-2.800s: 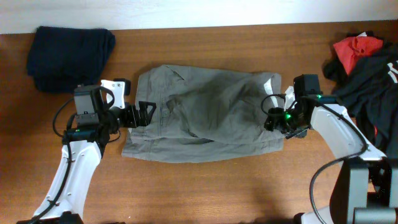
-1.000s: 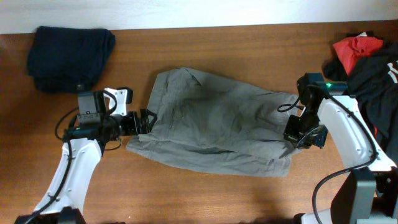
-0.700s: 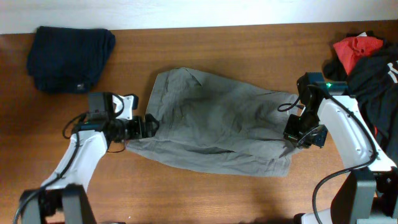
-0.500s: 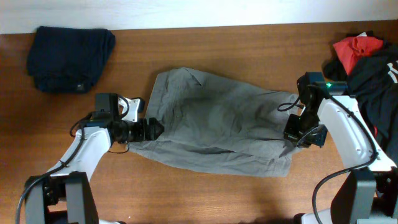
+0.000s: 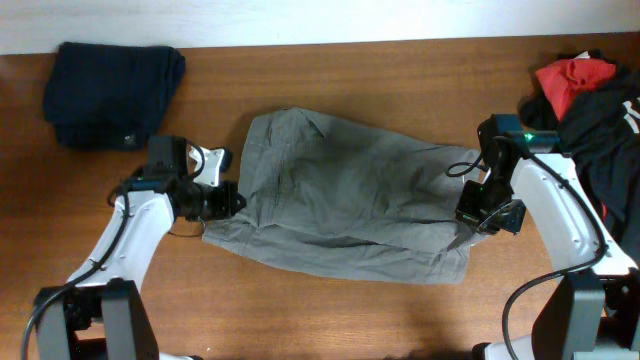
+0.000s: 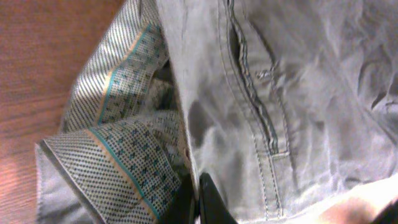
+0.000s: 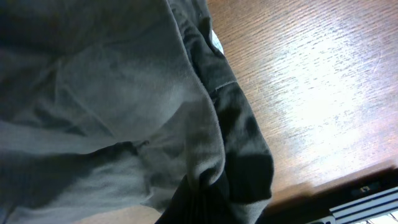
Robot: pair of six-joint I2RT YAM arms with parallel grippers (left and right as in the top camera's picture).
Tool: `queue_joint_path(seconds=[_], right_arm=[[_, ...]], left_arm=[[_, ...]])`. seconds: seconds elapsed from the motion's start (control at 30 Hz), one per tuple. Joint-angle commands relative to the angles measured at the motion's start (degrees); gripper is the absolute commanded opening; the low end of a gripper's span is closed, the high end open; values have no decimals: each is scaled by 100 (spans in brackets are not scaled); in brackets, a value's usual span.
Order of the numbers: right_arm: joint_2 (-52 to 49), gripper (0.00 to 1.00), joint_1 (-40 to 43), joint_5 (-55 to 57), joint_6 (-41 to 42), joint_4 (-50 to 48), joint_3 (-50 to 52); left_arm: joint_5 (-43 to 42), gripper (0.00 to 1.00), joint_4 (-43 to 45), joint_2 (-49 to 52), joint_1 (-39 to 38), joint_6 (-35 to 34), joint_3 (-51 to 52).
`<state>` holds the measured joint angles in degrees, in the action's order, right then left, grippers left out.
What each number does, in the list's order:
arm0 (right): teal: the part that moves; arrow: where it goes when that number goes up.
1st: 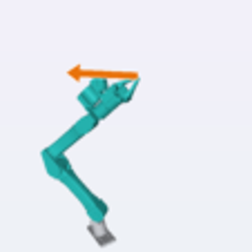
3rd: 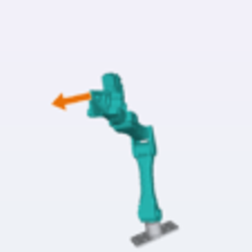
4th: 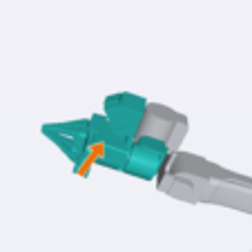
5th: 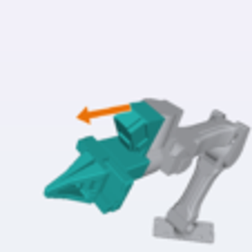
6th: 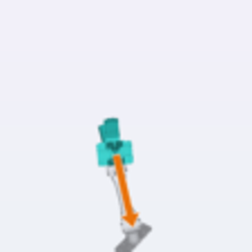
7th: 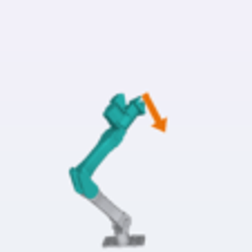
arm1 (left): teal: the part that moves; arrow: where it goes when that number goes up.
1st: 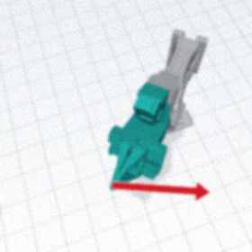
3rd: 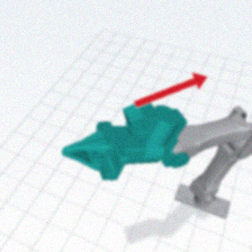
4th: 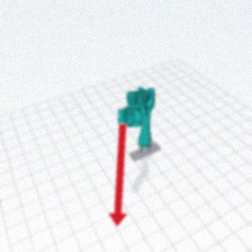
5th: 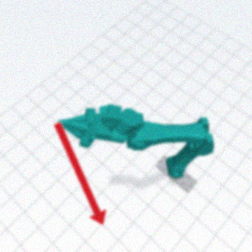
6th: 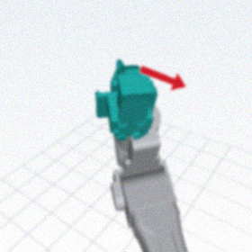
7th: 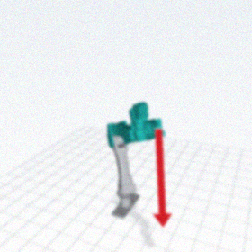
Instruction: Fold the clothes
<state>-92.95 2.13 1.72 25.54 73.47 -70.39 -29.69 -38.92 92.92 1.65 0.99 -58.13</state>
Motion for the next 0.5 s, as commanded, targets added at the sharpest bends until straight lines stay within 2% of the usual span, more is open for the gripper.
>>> queue_joint_path(seconds=[0.0,0.1,0.3,0.47], right_arm=[[131,4,-31,107,28,50,-109],[133,4,-31,-22,26,240,-109],[398,4,-31,-22,26,662,-109],[560,4,-31,-614,-317,911,-107]], left_arm=[[568,1,-448,17,-11,-11,-592],[999,1,-778,17,-11,-428,-785],[1174,1,-986,-153,46,-619,-859],[1316,1,-1316,-380,284,-820,-857]])
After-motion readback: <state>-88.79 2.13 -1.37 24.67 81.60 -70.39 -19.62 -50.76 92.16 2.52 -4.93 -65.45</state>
